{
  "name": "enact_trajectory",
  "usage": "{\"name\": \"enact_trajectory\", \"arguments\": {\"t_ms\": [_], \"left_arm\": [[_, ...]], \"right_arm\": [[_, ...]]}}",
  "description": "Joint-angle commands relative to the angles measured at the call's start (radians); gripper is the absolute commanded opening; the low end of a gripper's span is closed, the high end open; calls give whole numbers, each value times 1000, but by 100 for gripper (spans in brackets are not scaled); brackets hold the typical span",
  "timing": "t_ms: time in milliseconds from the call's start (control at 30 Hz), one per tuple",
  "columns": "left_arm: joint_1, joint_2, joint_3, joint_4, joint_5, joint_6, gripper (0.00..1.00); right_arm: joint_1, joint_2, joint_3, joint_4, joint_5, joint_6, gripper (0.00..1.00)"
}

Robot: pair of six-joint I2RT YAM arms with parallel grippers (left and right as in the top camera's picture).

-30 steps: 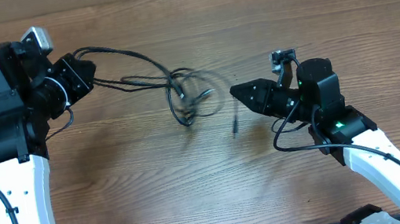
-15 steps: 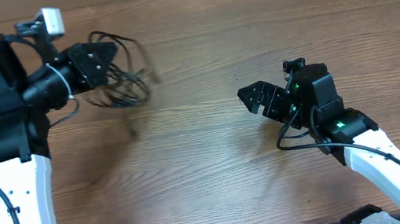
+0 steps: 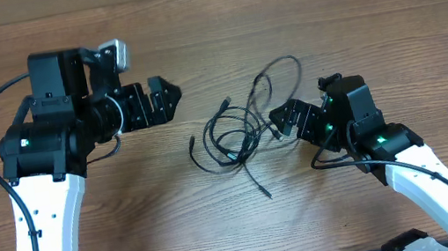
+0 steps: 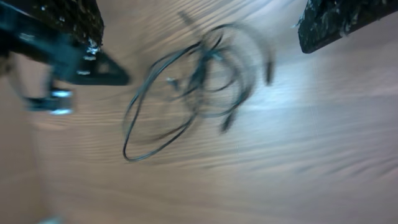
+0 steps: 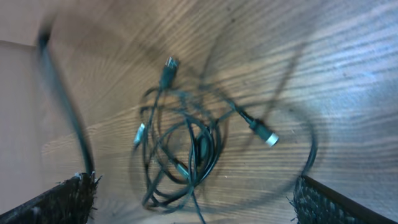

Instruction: Untangle cables

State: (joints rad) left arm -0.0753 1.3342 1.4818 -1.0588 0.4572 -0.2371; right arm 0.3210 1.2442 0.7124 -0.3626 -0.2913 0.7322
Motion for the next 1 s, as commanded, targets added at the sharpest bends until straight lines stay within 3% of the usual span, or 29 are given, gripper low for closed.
{"name": "enact_trajectory", "arguments": {"t_ms": [0, 167, 500, 967], "left_arm": [[-4, -8, 19, -51, -158, -37, 100], [-31, 24, 8, -93, -61, -36, 100], [-155, 186, -47, -28, -77, -36, 99], [-161, 341, -47, -24, -83, -78, 100]], "right_arm": [[-3, -19, 9, -21, 7, -5, 100], [-2, -19, 9, -62, 7, -5, 100], [-2, -19, 9, -63, 7, -5, 100], [-2, -19, 9, -63, 7, -4, 100]]}}
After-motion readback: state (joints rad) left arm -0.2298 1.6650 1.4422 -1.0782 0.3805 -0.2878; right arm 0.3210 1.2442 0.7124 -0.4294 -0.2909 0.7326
